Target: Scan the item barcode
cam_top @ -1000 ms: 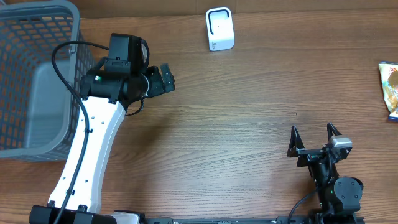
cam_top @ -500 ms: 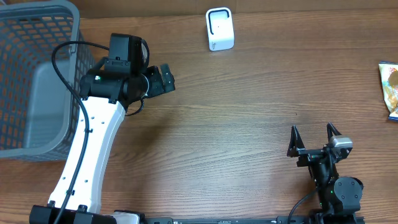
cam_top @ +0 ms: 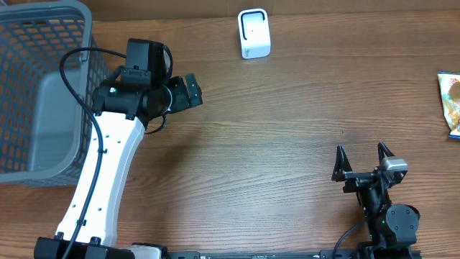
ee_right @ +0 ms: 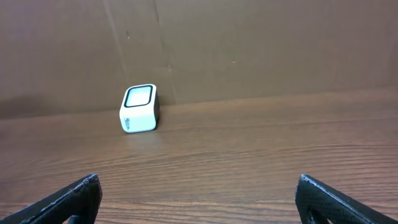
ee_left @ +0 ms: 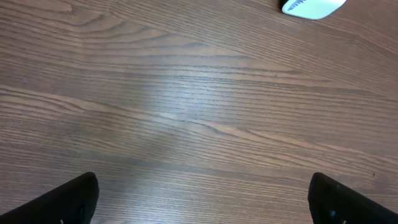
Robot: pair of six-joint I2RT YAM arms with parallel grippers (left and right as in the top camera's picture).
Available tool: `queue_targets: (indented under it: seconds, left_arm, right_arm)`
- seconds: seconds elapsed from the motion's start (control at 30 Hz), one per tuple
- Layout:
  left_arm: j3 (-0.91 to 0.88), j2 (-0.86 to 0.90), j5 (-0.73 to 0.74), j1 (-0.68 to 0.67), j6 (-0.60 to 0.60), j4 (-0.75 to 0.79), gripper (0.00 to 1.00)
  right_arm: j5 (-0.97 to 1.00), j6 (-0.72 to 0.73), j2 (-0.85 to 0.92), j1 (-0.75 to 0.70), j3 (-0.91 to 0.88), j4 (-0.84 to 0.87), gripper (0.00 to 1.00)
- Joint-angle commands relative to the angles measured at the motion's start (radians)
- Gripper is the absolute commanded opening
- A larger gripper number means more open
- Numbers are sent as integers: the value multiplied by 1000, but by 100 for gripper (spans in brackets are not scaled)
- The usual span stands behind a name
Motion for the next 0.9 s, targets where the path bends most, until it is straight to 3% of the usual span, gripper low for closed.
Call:
queue_targets:
  seconds: [0.0, 0.57, 0.73, 0.87]
  left_arm:
    - [3, 3, -9, -2, 15, 2, 100]
    - [-10, -6, -43, -2, 66, -77, 100]
    - [-118, -98, -43, -2, 146, -40, 100]
    - [-312, -243, -43, -1, 174, 85, 100]
  right_arm:
    - [-3, 4, -12, -1, -10, 6, 100]
    - [-3, 3, -12, -1, -10, 6, 100]
    - [-3, 3, -12, -1, -10, 6, 100]
    - [-3, 4, -12, -1, -10, 6, 100]
